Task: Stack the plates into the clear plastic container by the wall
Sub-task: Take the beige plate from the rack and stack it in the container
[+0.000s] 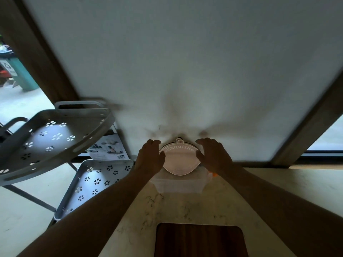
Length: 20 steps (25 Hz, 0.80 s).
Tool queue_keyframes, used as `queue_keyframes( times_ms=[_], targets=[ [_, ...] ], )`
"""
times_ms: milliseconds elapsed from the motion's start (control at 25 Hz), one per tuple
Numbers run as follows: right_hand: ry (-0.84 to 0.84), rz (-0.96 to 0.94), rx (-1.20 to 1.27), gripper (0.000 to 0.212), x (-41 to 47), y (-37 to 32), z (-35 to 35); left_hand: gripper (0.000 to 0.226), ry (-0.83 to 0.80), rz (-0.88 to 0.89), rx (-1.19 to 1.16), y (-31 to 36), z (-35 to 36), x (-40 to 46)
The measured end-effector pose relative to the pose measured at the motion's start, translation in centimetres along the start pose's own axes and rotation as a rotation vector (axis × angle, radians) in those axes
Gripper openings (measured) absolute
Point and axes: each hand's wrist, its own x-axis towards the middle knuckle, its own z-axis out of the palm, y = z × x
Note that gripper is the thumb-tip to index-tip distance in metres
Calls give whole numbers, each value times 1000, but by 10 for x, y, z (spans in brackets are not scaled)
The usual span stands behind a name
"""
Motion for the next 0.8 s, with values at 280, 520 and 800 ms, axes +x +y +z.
queue_keyframes(
  times_ms=[280,520,800],
  targets=[
    [-128,-24,53,73,-43,-44,-76,52,-21,62,90,35,-87,-42],
    [-139,-51,-75,81,-106,-89,-142,61,-21,99,182,68,-161,-104],
    [-88,-17,-167,88,-183,-134,-192,69,17,197,291,95,-223,-172]
  ],
)
